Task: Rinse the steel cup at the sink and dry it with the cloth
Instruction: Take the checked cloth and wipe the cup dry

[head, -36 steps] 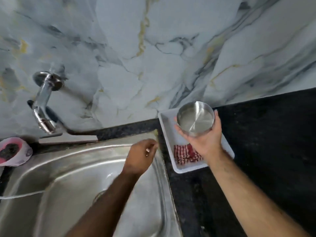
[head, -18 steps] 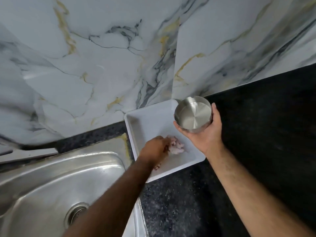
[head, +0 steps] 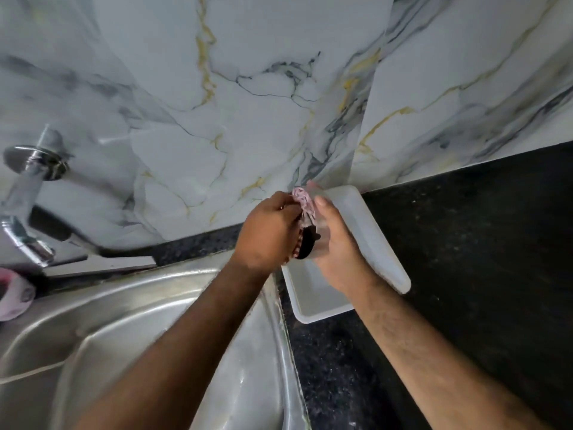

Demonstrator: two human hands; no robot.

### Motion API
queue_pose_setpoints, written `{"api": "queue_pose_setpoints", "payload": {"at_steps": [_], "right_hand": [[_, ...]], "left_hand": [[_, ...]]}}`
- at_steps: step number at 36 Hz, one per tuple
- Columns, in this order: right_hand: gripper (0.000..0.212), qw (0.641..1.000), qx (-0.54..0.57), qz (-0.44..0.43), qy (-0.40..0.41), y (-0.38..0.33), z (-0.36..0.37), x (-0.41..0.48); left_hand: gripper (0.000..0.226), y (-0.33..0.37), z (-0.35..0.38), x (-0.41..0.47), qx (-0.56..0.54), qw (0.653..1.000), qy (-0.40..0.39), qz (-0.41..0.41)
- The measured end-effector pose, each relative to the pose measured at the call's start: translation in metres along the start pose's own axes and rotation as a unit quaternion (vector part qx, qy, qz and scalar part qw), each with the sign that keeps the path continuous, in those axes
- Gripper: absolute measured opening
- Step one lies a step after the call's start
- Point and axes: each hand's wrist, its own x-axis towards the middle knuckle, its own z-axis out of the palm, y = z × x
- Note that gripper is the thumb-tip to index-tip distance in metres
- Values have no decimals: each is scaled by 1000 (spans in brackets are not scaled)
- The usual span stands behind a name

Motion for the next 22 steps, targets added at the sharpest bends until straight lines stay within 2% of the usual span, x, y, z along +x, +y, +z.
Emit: {"api": "queue_pose_setpoints", "payload": {"at_steps": [3, 5, 6, 7, 8, 9, 10, 11, 12, 14, 15, 16, 18, 20, 22], "right_hand": [[58, 995, -78, -59, 7, -2, 21, 1], [59, 994, -76, -74, -8, -2, 35, 0], [59, 995, -62, -73, -22, 0, 41, -1], [58, 996, -43, -72, -38, 0, 47, -2], [57, 996, -15, -70, -56, 1, 58, -5], [56, 995, 14, -68, -66, 1, 69, -6], [53, 995, 30, -67, -71, 2, 80, -6], [51, 995, 33, -68, -71, 4, 93, -7], [53, 995, 24, -74, -64, 5, 105, -9], [62, 994, -11, -99, -53, 8, 123, -14], [62, 992, -37, -111, -53, 9, 130, -16], [59, 989, -64, -124, -53, 9, 137, -18], [51, 981, -116, -141, -60, 6, 146, -20], [52, 974, -158, -149, -59, 6, 149, -19], [54, 970, -173, -159, -67, 9, 152, -19]], "left_hand": [[19, -5, -28, -1, -22, 983, -144, -113], [25, -21, -51, -8, -176, 942, -243, -150], [17, -27, -65, -14, -309, 898, -269, -162], [6, -28, -76, -20, -443, 839, -264, -173], [8, -28, -84, -26, -528, 800, -219, -181], [13, -25, -88, -28, -573, 781, -162, -192], [16, -22, -88, -28, -588, 776, -95, -206], [18, -22, -89, -30, -575, 787, -25, -223], [17, -24, -91, -32, -526, 817, 47, -232], [9, -38, -99, -36, -334, 909, 150, -199], [9, -46, -103, -41, -218, 950, 163, -152], [14, -53, -107, -49, -114, 975, 162, -99], [21, -58, -113, -61, 4, 991, 131, -38], [20, -62, -121, -63, 5, 996, 56, -66], [26, -77, -135, -68, -107, 987, -65, -102]]}}
